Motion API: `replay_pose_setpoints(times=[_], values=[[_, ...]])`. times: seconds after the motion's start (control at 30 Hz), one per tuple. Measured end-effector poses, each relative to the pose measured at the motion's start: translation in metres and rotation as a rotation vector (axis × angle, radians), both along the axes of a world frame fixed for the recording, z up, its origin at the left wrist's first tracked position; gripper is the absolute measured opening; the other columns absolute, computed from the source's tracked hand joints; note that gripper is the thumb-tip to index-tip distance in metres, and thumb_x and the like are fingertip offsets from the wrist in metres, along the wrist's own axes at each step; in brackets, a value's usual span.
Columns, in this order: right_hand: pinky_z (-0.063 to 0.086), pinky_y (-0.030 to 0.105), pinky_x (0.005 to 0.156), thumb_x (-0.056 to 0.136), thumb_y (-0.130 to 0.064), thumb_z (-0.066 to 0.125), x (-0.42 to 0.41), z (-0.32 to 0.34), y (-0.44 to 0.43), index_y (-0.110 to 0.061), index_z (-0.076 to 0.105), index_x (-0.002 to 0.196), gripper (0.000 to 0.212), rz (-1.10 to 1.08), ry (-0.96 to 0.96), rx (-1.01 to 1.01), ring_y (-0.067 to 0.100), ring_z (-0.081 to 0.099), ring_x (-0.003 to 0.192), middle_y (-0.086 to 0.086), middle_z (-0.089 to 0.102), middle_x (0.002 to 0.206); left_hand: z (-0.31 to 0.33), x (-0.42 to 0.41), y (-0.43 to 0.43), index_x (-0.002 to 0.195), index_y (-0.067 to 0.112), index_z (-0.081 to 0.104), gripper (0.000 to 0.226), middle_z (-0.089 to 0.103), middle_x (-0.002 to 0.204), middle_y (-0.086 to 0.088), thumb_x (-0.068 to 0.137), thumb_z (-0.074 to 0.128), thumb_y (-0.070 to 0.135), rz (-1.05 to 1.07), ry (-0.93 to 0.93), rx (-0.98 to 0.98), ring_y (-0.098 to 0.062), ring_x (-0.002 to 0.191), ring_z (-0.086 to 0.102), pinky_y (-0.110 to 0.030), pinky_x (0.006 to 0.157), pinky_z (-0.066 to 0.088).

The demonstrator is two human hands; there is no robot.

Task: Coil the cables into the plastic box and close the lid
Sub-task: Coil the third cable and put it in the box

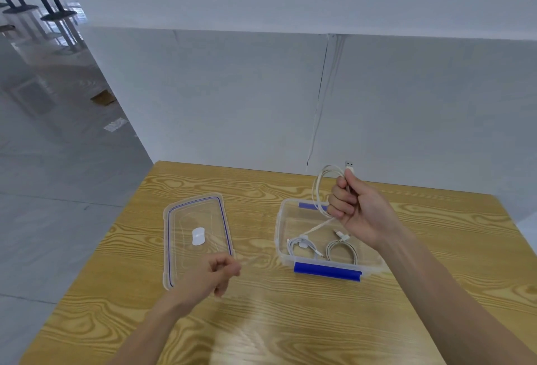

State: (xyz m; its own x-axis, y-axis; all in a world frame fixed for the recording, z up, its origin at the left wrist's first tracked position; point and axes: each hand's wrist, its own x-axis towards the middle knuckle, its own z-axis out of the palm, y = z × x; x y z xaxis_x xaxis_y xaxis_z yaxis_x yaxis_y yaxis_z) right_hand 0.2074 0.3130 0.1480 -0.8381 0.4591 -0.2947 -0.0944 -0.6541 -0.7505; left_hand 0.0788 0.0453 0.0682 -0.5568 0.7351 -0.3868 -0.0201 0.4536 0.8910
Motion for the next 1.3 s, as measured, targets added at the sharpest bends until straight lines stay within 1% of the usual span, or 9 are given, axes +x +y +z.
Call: replay_pose_setpoints(times=[0.27, 0.33, 0.43, 0.53, 0.7, 0.97, 1.1, 1.17, 1.3], values=[[0.031, 0.022, 0.041, 0.101, -0.029, 0.037, 0.001, -0.003, -0.014, -0.012, 0.045, 0.073, 0.034, 0.101, -0.106, 0.199, 0.010, 0.021, 0.042, -0.003, 0.022, 0.052, 0.017, -0.042, -0.003, 0.075, 0.004, 0.055, 0.024, 0.038, 0.049, -0.002, 0.093, 0.056, 0.020, 0.224, 0.008, -0.075, -0.015, 0.041, 0.046, -0.022, 0.048, 0.037], [0.031, 0.024, 0.044, 0.101, -0.030, 0.037, 0.000, -0.006, -0.020, -0.011, 0.045, 0.075, 0.033, 0.129, -0.154, 0.282, 0.012, 0.021, 0.044, -0.002, 0.022, 0.054, 0.024, -0.047, 0.009, 0.078, 0.005, 0.055, 0.021, 0.039, 0.045, 0.002, 0.094, 0.054, 0.019, 0.406, -0.137, 0.016, -0.013, 0.039, 0.045, -0.024, 0.047, 0.035], [0.030, 0.027, 0.049, 0.100, -0.032, 0.037, 0.000, -0.010, -0.024, -0.011, 0.046, 0.075, 0.034, 0.181, -0.208, 0.387, 0.013, 0.024, 0.047, -0.001, 0.024, 0.055, 0.042, -0.053, 0.029, 0.078, 0.008, 0.055, 0.022, 0.043, 0.043, 0.005, 0.095, 0.052, 0.020, 0.641, -0.536, 0.207, -0.009, 0.038, 0.047, -0.020, 0.038, 0.040], [0.030, 0.028, 0.053, 0.100, -0.033, 0.036, 0.000, -0.013, -0.029, -0.011, 0.046, 0.076, 0.034, 0.215, -0.244, 0.416, 0.013, 0.026, 0.049, -0.001, 0.027, 0.056, 0.066, -0.048, 0.052, 0.084, 0.006, 0.058, 0.021, 0.049, 0.049, 0.003, 0.097, 0.047, 0.018, 0.691, -0.731, 0.378, -0.008, 0.040, 0.049, -0.016, 0.037, 0.042], [0.031, 0.028, 0.054, 0.101, -0.030, 0.036, -0.001, -0.019, -0.035, -0.009, 0.047, 0.081, 0.031, 0.198, -0.250, 0.352, 0.014, 0.028, 0.052, 0.000, 0.028, 0.059, 0.098, -0.006, 0.088, 0.095, 0.004, 0.064, 0.020, 0.057, 0.060, 0.001, 0.096, 0.047, 0.012, 0.426, -0.475, 0.526, -0.011, 0.054, 0.050, -0.024, 0.054, 0.043], [0.026, 0.030, 0.054, 0.101, -0.023, 0.034, -0.002, -0.019, -0.037, -0.006, 0.049, 0.085, 0.028, 0.153, -0.161, 0.182, 0.015, 0.027, 0.052, 0.002, 0.028, 0.060, 0.103, 0.033, 0.108, 0.091, 0.014, 0.069, 0.024, 0.062, 0.061, 0.003, 0.097, 0.046, 0.010, 0.169, -0.130, 0.513, -0.011, 0.055, 0.052, -0.023, 0.055, 0.044], [0.026, 0.032, 0.057, 0.101, -0.037, 0.027, -0.006, -0.022, -0.037, -0.006, 0.052, 0.076, 0.047, 0.221, -0.090, 0.175, 0.015, 0.029, 0.054, 0.009, 0.029, 0.067, 0.099, 0.042, 0.113, 0.090, 0.018, 0.069, 0.025, 0.063, 0.057, 0.007, 0.096, 0.048, 0.008, 0.119, -0.031, 0.459, -0.008, 0.052, 0.053, -0.021, 0.053, 0.044], [0.029, 0.033, 0.059, 0.100, -0.046, 0.022, -0.007, -0.020, -0.039, -0.008, 0.051, 0.064, 0.060, 0.247, -0.051, 0.176, 0.016, 0.037, 0.053, 0.008, 0.035, 0.060, 0.096, 0.046, 0.114, 0.090, 0.017, 0.069, 0.023, 0.063, 0.056, 0.007, 0.096, 0.049, 0.007, 0.081, -0.008, 0.441, -0.006, 0.050, 0.054, -0.018, 0.051, 0.044], [0.039, 0.033, 0.059, 0.097, -0.053, 0.024, -0.009, -0.011, -0.042, -0.008, 0.055, 0.066, 0.063, 0.267, -0.011, 0.144, 0.019, 0.044, 0.050, 0.008, 0.039, 0.051, 0.089, 0.048, 0.115, 0.092, 0.007, 0.069, 0.019, 0.061, 0.061, -0.001, 0.095, 0.050, 0.006, -0.007, 0.090, 0.383, -0.008, 0.051, 0.053, -0.015, 0.052, 0.044]])
